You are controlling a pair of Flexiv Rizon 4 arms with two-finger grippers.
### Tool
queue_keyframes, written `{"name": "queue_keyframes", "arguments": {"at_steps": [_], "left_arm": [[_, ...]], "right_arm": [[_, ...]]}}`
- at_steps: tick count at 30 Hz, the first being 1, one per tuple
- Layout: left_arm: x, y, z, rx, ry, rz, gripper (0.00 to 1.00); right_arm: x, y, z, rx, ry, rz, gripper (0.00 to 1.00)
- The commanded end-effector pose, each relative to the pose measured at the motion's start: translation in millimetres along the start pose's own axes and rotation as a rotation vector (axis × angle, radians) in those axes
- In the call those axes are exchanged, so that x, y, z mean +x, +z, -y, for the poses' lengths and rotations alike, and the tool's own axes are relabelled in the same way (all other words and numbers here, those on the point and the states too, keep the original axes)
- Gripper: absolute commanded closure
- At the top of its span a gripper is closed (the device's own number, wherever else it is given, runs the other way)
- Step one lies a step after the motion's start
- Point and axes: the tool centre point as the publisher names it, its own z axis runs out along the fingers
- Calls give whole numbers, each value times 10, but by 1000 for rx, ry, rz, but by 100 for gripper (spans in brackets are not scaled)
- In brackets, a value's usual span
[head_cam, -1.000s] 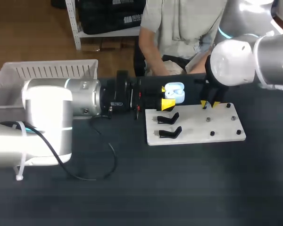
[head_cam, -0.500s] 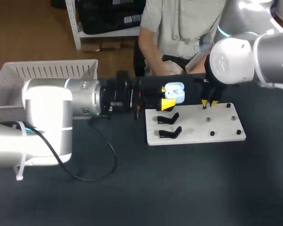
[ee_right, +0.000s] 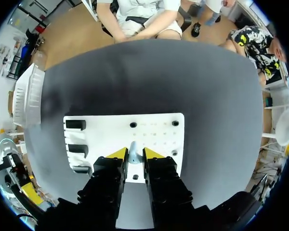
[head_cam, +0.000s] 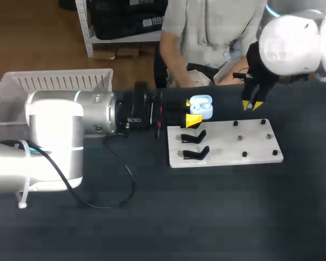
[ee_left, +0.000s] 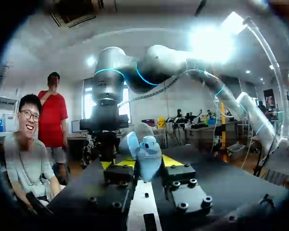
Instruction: Pick up each earbud case from the left stands, insert the matching earbuds, close the lid, and place the case in the box.
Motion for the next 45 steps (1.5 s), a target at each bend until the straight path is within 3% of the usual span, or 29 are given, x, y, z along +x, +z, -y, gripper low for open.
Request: {"name": "queue_keyframes", "arguments": {"at_steps": [1,6,12,20,23,41,45], "left_arm": [[2,1,1,-1,1,1,100],[2,1,1,-1,1,1,100],[2,1,1,-1,1,1,100],[2,1,1,-1,1,1,100],[2,1,1,-1,1,1,100],[2,1,1,-1,1,1,100],[2,1,1,-1,1,1,100]], "right_arm": [[451,-487,119,-16,3,72,100],[682,-871,101,-17,-37,61,100],[984,-1248,-124,17,-140,52,100],[1335,-1323,-403,94,-276,-18,100],[1398,-1280,-436,107,-299,-63,100],[1398,-1280,-436,107,-299,-63,100],[1379,-1369,-585,135,-351,-34,100]]}}
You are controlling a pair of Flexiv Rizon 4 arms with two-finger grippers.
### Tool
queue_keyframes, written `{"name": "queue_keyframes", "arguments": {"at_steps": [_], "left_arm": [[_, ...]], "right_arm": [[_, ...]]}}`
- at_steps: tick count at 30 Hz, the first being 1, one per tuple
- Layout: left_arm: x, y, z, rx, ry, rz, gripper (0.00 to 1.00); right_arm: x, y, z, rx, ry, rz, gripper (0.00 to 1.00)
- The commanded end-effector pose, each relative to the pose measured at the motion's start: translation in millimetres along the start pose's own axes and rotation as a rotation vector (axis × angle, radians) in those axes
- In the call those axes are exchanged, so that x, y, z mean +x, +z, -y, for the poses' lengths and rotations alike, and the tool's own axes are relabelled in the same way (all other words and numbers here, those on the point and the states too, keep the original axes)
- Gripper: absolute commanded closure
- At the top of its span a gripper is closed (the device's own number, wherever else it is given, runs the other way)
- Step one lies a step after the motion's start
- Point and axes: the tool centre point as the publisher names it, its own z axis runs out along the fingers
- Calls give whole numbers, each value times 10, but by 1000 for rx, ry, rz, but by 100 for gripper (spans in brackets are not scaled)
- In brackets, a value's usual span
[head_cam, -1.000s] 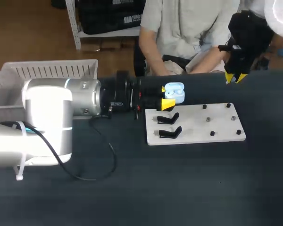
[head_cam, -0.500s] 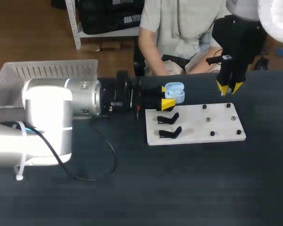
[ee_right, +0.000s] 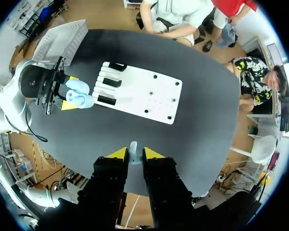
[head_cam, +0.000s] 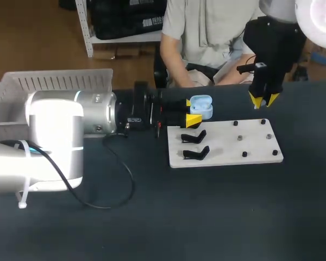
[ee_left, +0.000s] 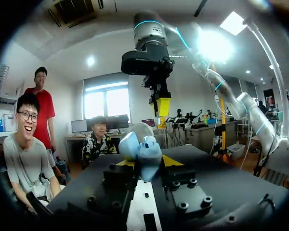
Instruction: Pick up each earbud case from the left stands, insert the matching earbuds, close the lid, and place the case in the box.
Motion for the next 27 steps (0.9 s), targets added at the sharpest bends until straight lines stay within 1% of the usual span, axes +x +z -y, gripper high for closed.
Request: {"name": "queue_keyframes", "arguments": {"at_steps": [1,7,9,13,19,27], "left_arm": [[2,1,1,-1,1,1,100],[2,1,1,-1,1,1,100],[2,1,1,-1,1,1,100],[2,1,1,-1,1,1,100],[2,1,1,-1,1,1,100],[2,1,1,-1,1,1,100]], "right_arm": [[-35,-92,-168,33,-39,16,100],[-93,-193,-432,74,-131,23,100],[-115,-194,-487,108,-146,23,100],[-178,-160,-623,108,-188,15,100],[-214,-171,-827,106,-235,6,100],[-328,-86,-967,113,-263,-12,100]]}}
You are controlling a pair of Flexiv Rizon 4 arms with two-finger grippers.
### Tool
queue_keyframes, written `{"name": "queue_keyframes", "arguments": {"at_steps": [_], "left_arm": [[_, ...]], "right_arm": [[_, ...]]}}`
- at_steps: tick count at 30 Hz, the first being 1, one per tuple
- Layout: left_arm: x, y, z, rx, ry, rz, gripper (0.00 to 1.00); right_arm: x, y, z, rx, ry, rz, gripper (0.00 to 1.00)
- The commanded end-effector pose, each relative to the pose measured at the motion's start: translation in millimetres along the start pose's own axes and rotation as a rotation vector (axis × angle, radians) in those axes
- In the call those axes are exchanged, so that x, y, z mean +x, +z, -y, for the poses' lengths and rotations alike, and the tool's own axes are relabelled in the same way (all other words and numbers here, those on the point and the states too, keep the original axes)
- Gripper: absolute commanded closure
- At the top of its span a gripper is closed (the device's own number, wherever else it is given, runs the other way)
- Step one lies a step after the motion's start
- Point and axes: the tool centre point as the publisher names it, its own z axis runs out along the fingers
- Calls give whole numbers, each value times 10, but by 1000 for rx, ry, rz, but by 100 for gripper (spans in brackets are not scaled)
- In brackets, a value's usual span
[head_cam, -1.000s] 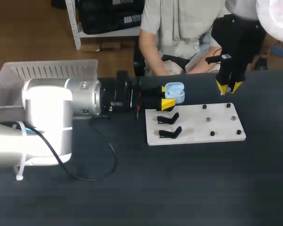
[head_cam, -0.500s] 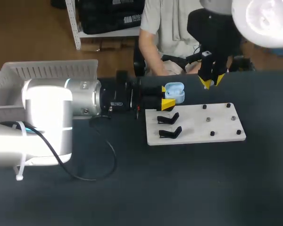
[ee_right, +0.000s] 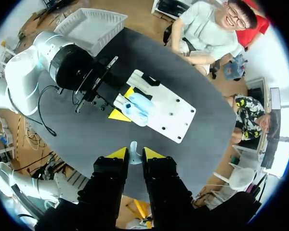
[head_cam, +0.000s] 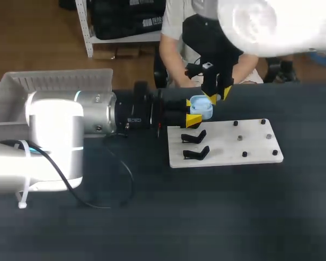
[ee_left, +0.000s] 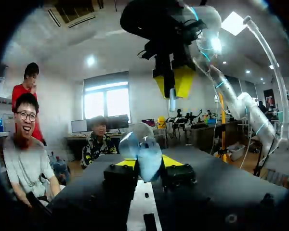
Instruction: Pick up each earbud case from the left stands, insert the matching earbuds, close the lid, and place the case in the box.
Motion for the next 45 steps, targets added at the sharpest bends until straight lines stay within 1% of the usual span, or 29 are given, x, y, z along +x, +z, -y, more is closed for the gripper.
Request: {"name": "queue_keyframes", "arguments": {"at_steps": [1,7,16,45], "left_arm": [[2,1,1,-1,1,1,100],[2,1,1,-1,1,1,100],[2,1,1,-1,1,1,100],[2,1,1,-1,1,1,100]], "right_arm": [[-137,50,-56,5,-8,-27,100],[-211,84,-121,5,-25,-34,100],[-308,162,-125,7,-34,-42,100],[-419,295,-56,10,-35,-57,100]]}}
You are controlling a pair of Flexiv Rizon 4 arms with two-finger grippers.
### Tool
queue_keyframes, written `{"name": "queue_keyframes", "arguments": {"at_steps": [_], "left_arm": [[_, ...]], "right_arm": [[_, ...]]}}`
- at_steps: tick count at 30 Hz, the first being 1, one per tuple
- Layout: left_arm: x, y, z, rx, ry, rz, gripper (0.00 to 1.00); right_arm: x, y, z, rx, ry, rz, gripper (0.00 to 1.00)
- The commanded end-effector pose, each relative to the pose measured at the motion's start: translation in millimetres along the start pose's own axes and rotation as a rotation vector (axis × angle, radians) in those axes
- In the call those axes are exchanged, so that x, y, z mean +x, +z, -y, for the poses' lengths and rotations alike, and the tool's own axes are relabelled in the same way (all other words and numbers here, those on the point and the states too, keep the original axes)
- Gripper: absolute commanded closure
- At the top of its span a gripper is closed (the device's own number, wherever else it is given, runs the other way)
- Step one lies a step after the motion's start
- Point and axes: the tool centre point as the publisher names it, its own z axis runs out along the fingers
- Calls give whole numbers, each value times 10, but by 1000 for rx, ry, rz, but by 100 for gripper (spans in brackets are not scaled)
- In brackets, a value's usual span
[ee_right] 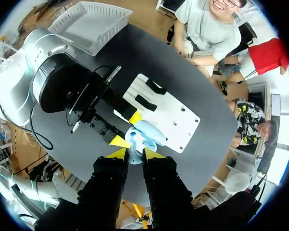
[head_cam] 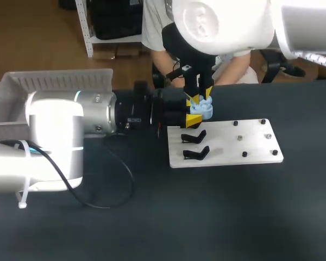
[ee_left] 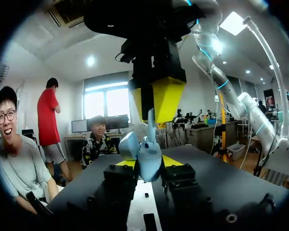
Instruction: Pick up each earbud case from the left stands, insert the matching earbuds, close the lid, and place the case in the box.
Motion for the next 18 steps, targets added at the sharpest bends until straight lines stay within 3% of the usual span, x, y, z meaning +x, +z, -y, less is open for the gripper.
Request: {"name": "queue_keyframes", "arguments": {"at_steps": [1,18], "left_arm": [[2,1,1,-1,1,1,100],[2,1,1,-1,1,1,100]], "right_arm": [[-28,23,7,-2,0,-7,100],[-66,79,5,-12,-2,-13,100]]}}
